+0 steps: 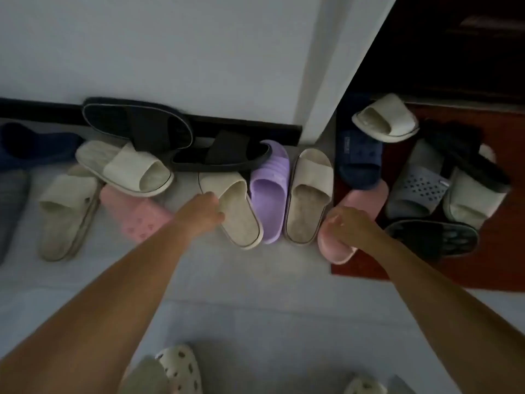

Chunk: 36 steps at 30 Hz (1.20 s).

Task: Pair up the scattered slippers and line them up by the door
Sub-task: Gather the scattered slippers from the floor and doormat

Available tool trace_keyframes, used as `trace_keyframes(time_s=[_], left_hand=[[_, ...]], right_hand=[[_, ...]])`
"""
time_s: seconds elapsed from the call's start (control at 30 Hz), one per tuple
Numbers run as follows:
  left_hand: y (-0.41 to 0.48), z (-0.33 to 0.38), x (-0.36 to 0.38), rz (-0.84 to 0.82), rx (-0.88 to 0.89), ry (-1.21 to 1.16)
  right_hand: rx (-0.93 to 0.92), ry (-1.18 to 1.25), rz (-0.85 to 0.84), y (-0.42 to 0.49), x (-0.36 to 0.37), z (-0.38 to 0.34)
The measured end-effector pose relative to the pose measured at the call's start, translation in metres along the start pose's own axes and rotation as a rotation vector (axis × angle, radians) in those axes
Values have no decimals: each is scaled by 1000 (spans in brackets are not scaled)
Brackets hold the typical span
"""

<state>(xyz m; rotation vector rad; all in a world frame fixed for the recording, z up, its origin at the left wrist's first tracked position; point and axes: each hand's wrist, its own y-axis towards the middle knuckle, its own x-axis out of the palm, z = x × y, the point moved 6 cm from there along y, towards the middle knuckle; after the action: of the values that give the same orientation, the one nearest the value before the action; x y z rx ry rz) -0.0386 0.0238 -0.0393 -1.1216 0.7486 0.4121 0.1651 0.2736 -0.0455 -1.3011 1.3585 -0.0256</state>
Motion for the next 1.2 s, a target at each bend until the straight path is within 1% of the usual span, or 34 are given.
trace_keyframes(time_s=[0.07,0.13,0.27,0.33,0.5,0.6,0.67,0.73,0.83,0.87,0.97,1.03,1.13,1.2], left_hand=[[27,2,10,27,-8,-2],[53,10,15,73,-11,27],[77,23,1,343,-50,26],[76,26,-2,407,-43,58],[64,23,4,416,8,176],[57,23,4,430,47,226],[51,25,5,416,69,253],[43,20,7,401,73,265],[29,9,10,408,92,223],[24,4,10,416,102,195],[13,-8,1,439,131,152],[7,-14,-3,461,165,165],[-6,-23,0,473,181,207],[-14,-32,7,477,149,234]], right_hand=[[-30,53,75,26,-7,12],[-65,20,122,52,-13,15],[-96,-61,231,83,-29,2],[-90,-117,248,89,-31,-4],[-142,-275,213,96,-25,-15],[-139,-264,216,102,-21,-15],[-137,-285,245,103,-22,-19],[-167,-304,310,102,-22,-34],[-300,-143,485,96,-28,-68],[-353,-83,515,94,-29,-82],[-437,-21,499,94,-25,-123],[-443,40,496,98,-22,-146],[-377,249,493,109,-13,-175],[-304,424,385,123,-1,-190]])
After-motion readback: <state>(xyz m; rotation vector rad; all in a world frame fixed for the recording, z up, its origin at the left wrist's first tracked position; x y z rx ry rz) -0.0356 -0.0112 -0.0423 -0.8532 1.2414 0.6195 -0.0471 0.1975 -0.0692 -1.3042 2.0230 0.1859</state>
